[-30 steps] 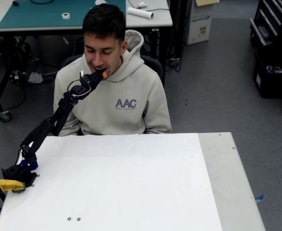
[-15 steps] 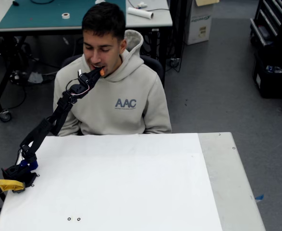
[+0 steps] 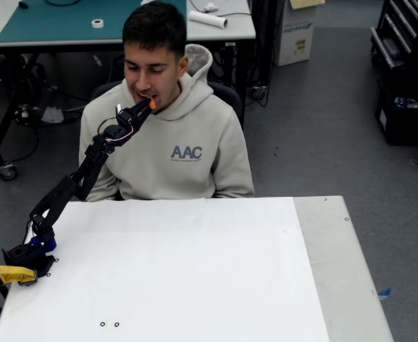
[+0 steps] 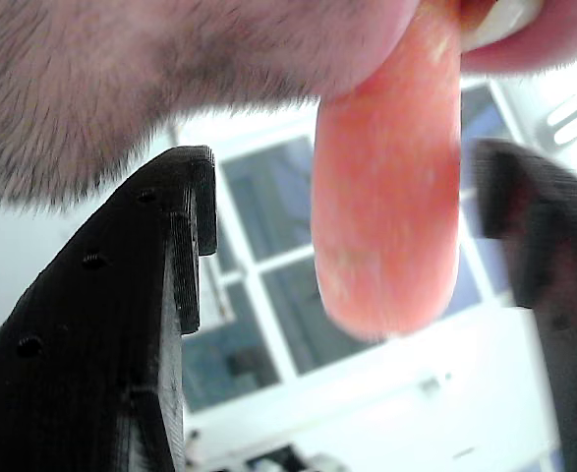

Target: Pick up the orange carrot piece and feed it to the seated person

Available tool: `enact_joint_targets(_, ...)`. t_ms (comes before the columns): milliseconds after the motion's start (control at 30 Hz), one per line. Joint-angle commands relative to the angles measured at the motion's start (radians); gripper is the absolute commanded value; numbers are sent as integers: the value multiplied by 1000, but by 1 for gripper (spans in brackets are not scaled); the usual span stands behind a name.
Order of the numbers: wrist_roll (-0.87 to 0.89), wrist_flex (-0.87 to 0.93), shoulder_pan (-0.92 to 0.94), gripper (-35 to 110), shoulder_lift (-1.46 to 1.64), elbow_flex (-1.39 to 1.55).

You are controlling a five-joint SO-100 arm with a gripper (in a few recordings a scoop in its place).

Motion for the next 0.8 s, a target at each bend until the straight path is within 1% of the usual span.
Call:
enact_joint_targets(0,-5,-9,64,30,35,-75)
enact_joint_targets(433,-2,-8,287,28,35,-69)
enact_joint_targets(533,34,5,318,20,35,-67)
enact_joint_targets(700,199,5,360,-4,38,-67)
enact_joint_targets(767,276,5,377,-3,57,-67)
